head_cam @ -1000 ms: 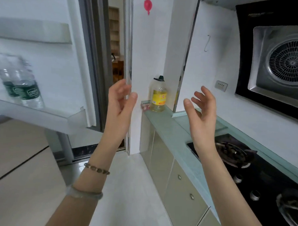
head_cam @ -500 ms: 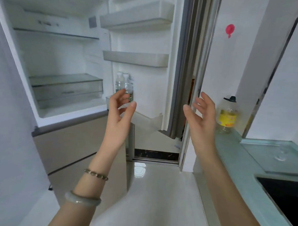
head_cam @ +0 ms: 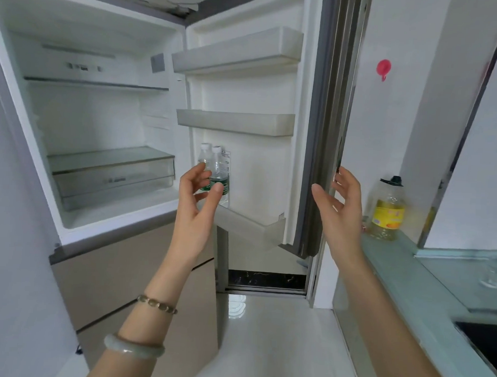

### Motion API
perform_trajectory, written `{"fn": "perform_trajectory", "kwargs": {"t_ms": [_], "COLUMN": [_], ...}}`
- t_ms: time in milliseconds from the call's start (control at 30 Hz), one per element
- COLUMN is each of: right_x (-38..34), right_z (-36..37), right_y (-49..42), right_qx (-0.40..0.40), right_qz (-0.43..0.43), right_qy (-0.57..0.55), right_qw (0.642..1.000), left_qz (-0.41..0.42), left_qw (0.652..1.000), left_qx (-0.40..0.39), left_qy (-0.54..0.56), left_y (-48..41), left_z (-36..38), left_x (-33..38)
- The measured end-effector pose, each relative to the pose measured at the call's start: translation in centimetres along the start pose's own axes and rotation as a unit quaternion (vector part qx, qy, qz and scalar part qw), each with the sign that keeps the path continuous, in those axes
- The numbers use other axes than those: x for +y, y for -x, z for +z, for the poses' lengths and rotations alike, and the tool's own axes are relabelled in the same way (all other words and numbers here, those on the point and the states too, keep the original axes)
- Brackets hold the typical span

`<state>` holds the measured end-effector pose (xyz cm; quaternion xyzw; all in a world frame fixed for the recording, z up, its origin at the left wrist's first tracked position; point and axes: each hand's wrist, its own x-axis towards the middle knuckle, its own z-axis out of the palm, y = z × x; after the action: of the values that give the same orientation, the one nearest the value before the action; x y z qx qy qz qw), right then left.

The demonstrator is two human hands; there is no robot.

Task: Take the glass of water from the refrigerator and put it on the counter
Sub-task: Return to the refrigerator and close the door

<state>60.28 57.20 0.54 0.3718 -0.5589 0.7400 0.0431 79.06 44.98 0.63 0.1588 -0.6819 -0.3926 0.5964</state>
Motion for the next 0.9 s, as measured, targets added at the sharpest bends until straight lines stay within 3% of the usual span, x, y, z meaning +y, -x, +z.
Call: {"fn": "perform_trajectory", "kwargs": {"t_ms": [333,700,900], "right_x": [7.3,12.4,12.1], "right_z": [-0.7,0.1,1.3], "right_y": [-6.9,-13.2,-12.1], "right_qx": [-0.018,-0.113,-0.095], "right_qz": [0.042,0.083,0.076], "right_qy": [0.062,0.045,0.000], "right_qw": [0.997,0.989,0.993], "left_qz": [-0.043,-0.056,-0.053], "left_qw": [0.997,0.985,0.978], "left_qx": [0.050,0.119,0.145], "left_qy": [-0.047,-0.115,-0.143], "left_y": [-1.8,-1.2,0.0], "left_z": [2.3,3.6,3.0], "left_x": [-3.5,-4.8,-4.1]}}
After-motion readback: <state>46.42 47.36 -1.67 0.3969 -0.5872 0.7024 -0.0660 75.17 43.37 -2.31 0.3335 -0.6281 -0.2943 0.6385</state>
